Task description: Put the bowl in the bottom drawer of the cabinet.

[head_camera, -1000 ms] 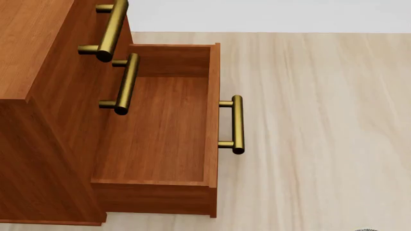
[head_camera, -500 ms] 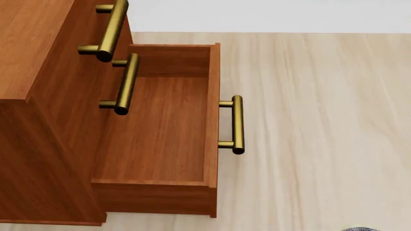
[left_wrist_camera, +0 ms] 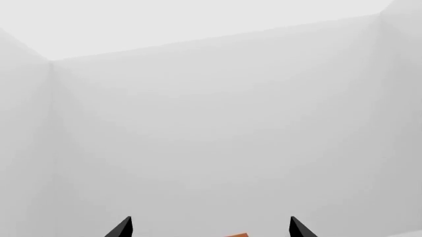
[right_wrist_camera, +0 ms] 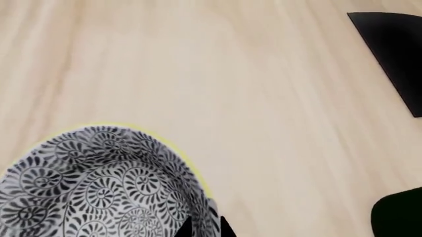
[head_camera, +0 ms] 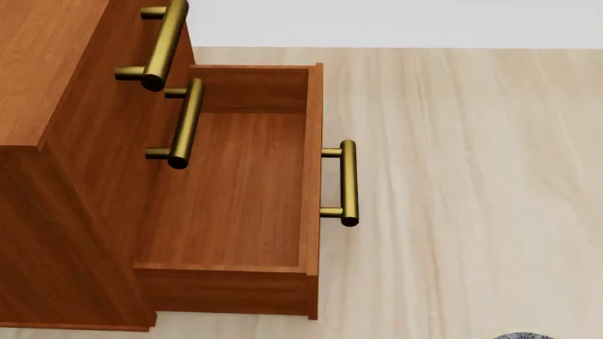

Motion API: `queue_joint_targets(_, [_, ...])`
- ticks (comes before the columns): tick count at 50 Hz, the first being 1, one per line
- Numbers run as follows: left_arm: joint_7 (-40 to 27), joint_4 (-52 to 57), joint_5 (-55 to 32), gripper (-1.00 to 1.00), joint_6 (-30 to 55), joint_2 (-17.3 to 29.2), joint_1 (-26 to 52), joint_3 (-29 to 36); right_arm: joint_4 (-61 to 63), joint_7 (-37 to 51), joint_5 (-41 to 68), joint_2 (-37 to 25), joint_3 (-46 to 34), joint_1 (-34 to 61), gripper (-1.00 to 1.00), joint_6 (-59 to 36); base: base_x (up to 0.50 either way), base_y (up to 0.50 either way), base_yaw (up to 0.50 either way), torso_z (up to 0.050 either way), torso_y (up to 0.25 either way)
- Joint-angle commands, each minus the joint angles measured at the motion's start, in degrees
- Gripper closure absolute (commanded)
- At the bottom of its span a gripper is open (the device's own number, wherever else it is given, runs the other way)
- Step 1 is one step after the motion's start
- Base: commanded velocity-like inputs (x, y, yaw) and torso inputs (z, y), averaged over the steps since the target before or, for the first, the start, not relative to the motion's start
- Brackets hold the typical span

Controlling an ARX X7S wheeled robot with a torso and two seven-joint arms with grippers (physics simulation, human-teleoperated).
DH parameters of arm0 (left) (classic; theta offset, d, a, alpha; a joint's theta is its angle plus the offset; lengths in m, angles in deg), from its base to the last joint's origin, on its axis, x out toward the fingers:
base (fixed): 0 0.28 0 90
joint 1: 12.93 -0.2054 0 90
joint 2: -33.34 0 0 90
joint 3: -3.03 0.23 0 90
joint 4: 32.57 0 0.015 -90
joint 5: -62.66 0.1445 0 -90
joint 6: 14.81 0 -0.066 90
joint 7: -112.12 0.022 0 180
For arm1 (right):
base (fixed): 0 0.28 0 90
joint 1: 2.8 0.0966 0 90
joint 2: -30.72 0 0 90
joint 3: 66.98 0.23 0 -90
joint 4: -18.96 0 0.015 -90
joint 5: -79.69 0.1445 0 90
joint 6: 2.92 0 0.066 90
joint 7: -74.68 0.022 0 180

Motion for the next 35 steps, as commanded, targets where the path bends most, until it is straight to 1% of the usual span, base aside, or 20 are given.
queue_joint_targets(1, [-0.18, 0.14, -0.30, -1.00, 0.10, 0.18, 0.23, -0.06, 4.05, 1.23, -0.56, -0.82, 2.31, 0.41, 1.00, -3.10, 0.00, 0.00, 0.00, 0.000, 0.000])
queue_joint_targets(22, [-0.89, 1.07, -1.41, -1.00, 1.25, 0.64, 1.09, -0.37, 12.13, 3.92, 4.55, -2.03, 6.53, 2.34, 1.00, -7.19, 0.00, 0.00, 0.00, 0.000, 0.000])
queue_joint_targets(28, [-0.90, 0.98, -1.42, -1.00, 1.15, 0.81, 1.09, -0.37, 13.63, 4.77, 5.88, -1.98, 6.75, 4.06, 1.00, -8.07, 0.00, 0.00, 0.00, 0.000, 0.000])
queue_joint_targets(35, [-1.05, 1.16, -1.75, -1.00, 1.28, 1.00, 1.06, -0.64, 14.87, 6.35, 7.79, -1.95, 6.12, 8.13, 1.00, -9.89, 0.00, 0.00, 0.00, 0.000, 0.000])
